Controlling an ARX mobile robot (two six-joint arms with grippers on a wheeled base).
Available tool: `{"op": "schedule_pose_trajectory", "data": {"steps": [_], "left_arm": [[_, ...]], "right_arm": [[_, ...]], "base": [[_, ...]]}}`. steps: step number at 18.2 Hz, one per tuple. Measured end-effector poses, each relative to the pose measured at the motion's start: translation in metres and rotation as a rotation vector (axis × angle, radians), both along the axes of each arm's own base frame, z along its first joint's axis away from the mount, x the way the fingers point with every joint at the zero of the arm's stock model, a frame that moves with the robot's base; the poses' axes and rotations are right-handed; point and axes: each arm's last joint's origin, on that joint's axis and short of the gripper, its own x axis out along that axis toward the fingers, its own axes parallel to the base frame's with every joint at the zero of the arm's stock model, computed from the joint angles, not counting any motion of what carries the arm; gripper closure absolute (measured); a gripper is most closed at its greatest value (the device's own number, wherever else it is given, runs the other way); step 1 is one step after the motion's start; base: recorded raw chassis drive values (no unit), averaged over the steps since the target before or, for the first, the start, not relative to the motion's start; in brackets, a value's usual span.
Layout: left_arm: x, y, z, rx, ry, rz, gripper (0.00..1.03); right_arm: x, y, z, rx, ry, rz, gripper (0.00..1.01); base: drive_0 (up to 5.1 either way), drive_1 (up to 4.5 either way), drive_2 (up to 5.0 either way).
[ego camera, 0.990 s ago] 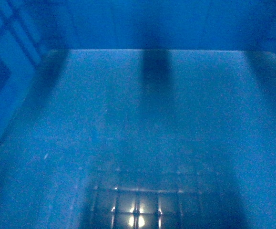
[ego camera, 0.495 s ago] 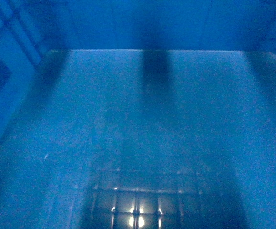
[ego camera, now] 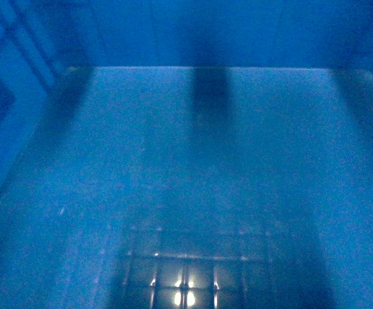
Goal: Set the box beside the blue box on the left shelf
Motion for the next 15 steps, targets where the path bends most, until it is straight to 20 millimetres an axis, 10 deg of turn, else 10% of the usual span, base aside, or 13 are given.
{"op": "schedule_pose_trajectory", "data": {"steps": [15], "left_arm": [[0.001,-0.0045,-0.008,0.058,-0.142,0.033,0.94]], "right_arm": [[-0.0011,0.0057,-0.0055,-0.019,-0.115,-0.081,0.91]], "base": [[0.0,0.0,0.0]]}}
